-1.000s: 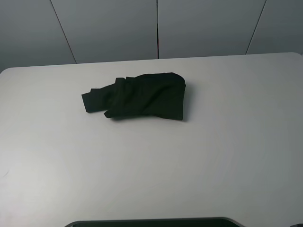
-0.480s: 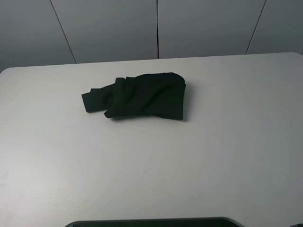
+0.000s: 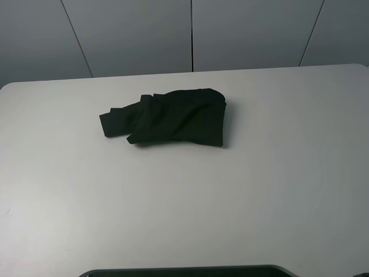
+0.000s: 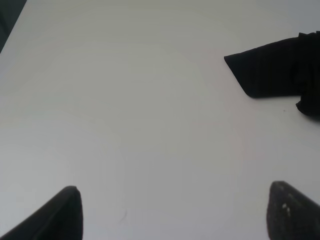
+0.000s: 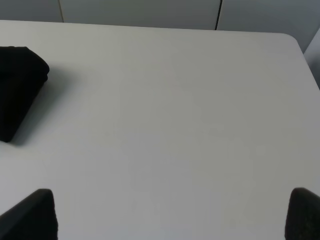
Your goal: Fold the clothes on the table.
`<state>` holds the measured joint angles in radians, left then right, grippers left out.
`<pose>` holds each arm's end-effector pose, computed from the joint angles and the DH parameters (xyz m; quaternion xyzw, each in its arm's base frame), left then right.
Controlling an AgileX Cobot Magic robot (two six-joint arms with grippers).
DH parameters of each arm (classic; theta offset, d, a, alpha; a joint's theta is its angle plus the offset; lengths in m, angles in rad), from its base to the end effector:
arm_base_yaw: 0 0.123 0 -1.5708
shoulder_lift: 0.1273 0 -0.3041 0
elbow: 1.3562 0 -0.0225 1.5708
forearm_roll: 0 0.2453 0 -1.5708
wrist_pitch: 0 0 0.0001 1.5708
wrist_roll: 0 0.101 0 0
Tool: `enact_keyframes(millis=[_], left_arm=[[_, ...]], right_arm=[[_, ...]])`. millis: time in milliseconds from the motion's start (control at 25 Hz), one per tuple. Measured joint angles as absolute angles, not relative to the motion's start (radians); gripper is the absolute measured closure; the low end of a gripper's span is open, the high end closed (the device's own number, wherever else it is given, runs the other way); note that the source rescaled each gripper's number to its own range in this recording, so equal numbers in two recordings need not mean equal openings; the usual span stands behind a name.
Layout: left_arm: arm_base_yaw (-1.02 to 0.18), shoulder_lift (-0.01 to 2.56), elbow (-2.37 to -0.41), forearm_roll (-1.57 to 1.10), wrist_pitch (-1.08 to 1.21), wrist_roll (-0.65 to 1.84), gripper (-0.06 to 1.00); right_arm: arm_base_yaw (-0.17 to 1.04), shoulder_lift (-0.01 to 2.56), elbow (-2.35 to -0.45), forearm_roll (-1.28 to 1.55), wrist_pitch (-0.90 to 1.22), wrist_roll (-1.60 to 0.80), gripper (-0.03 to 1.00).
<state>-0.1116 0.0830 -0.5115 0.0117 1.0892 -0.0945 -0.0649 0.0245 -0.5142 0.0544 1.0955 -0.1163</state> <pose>-0.0101 0.0022 0.2722 0.0074 0.8782 -0.0434 0.4763 -0.0193 0.0062 0.2716 -0.0236 0.8641 -0.0184 0.5024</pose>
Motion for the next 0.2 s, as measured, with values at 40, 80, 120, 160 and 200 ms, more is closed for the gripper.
enact_keyframes(millis=[40, 80, 120, 160, 200], left_arm=[[-0.112, 0.083, -0.512, 0.012, 1.089, -0.095, -0.06], [-0.112, 0.083, -0.512, 0.012, 1.089, -0.095, -0.06], [-0.112, 0.083, -0.512, 0.012, 1.089, -0.095, -0.06], [-0.112, 0.083, -0.512, 0.012, 1.089, -0.095, -0.06], [-0.112, 0.083, -0.512, 0.012, 1.089, -0.095, -0.06]], right_arm=[[-0.065, 0.025, -0.514, 0.054, 1.096, -0.116, -0.01], [-0.065, 0.025, -0.514, 0.054, 1.096, -0.116, -0.01], [-0.065, 0.025, -0.514, 0.054, 1.096, -0.116, -0.01], [-0.065, 0.025, -0.514, 0.054, 1.096, -0.116, -0.01], [-0.065, 0.025, -0.514, 0.054, 1.096, -0.116, -0.01]])
